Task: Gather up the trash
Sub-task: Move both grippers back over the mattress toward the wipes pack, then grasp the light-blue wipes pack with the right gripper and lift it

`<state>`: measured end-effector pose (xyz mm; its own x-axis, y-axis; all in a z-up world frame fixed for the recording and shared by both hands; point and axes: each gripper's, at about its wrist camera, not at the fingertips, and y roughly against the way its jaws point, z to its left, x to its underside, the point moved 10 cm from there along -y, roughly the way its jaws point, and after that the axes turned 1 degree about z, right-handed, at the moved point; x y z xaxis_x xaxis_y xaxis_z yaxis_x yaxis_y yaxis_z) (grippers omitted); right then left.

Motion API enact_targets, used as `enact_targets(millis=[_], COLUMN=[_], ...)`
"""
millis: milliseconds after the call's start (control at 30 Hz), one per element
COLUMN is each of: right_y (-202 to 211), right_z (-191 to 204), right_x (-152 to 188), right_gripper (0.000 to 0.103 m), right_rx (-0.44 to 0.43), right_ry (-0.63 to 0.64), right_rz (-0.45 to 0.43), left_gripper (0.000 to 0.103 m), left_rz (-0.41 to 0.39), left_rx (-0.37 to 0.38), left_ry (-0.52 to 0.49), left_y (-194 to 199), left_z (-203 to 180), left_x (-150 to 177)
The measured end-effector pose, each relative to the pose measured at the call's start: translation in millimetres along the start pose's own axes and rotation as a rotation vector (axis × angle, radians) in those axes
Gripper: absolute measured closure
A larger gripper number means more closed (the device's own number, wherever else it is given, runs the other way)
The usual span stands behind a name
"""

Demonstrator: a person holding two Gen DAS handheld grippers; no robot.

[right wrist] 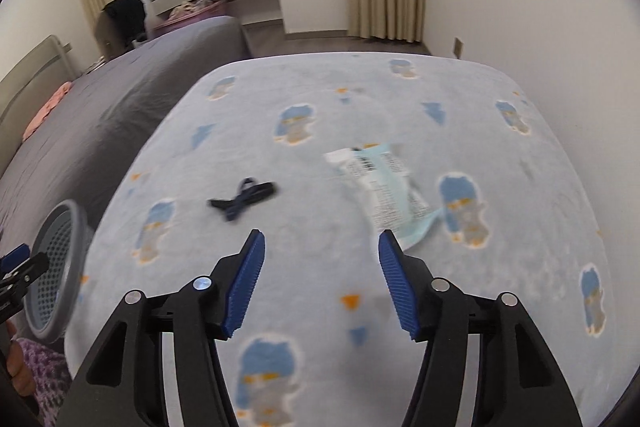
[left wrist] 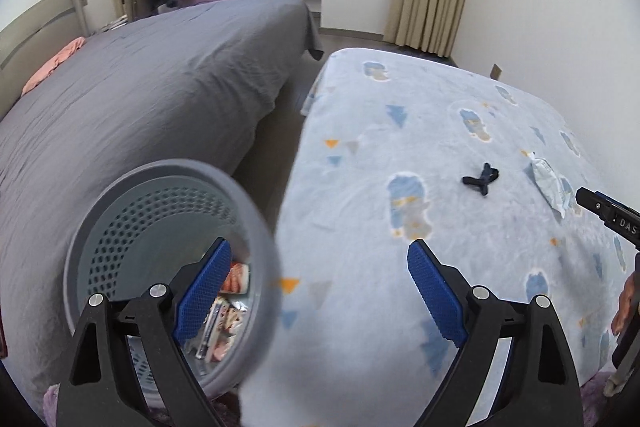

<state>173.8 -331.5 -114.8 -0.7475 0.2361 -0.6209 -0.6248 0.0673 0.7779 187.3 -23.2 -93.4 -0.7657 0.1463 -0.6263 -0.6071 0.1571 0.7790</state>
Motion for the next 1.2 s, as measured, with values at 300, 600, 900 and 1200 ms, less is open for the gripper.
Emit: enact_targets(millis=[300,600,900,1200], right_y=[-41,-71,-105,-117], right_z=[-43,-50,-50,-56], right_x=[-14,-22,-18,-22], right_gripper=[0.041,0.028,0.028,0.05], right_rx=[0.021,0.006,0.013,0.017], right_ry=[-0.021,0.01,0.045,0.017], right_rz=[0.049,0.069,0.136,0.133], left_gripper=[0.015,0.015,0.015,0.015], left_rz=[0.002,0.038,0.054,0.06], left_rx=[0.04,0.057,0.065,0.075], left_ry=[-0.068,-0.107,-0.127,-0.144], left_y=[-24,-56,-78,-87], left_z=[-59,-98,-122,-136], left_x=[-19,-23,-26,-26])
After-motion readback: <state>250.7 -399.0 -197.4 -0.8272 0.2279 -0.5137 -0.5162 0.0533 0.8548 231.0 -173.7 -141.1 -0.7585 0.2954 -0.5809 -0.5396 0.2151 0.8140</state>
